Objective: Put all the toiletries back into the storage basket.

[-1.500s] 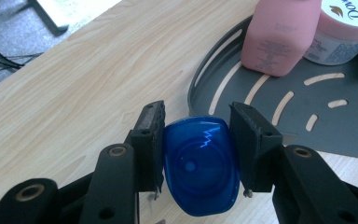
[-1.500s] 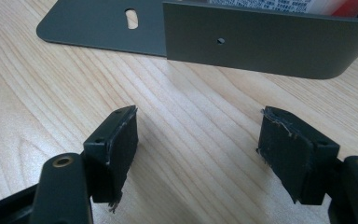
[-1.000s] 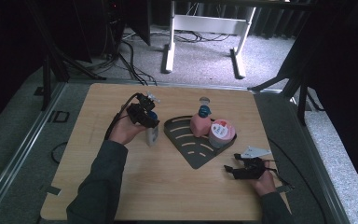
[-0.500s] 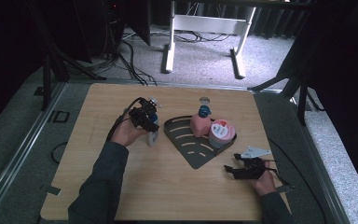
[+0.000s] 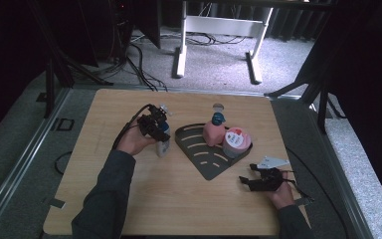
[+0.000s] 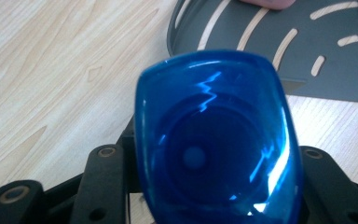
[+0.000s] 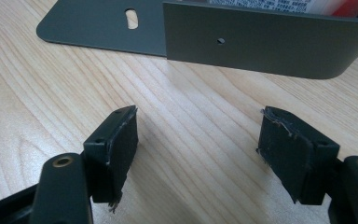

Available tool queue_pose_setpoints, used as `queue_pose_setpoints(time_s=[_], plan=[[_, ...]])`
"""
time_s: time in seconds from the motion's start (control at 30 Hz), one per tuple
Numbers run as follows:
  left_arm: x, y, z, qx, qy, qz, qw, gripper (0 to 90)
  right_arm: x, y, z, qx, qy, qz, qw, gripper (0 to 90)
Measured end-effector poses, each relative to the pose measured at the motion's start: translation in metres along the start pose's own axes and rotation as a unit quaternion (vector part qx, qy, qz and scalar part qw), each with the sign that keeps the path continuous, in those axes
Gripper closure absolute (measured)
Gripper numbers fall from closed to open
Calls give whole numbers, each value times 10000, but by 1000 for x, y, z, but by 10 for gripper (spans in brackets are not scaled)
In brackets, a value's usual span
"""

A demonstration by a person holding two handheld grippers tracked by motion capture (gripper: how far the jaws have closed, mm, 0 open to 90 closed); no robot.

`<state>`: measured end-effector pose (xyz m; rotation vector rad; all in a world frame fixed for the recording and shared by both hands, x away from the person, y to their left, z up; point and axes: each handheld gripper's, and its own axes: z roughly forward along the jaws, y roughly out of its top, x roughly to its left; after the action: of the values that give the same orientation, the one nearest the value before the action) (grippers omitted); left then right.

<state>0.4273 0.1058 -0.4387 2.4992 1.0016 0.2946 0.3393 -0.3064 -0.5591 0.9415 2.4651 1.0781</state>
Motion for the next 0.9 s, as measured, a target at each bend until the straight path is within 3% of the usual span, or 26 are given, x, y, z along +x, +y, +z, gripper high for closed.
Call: queue_pose_setpoints(time_s=[0.23, 0.9], plan=[[-3, 0, 17, 381, 3, 67, 9993, 471, 0, 0, 0, 1, 0, 0, 10000, 280], [-2, 0, 17, 478, 34, 114, 9988, 503, 0, 0, 0, 0, 0, 0, 10000, 280]])
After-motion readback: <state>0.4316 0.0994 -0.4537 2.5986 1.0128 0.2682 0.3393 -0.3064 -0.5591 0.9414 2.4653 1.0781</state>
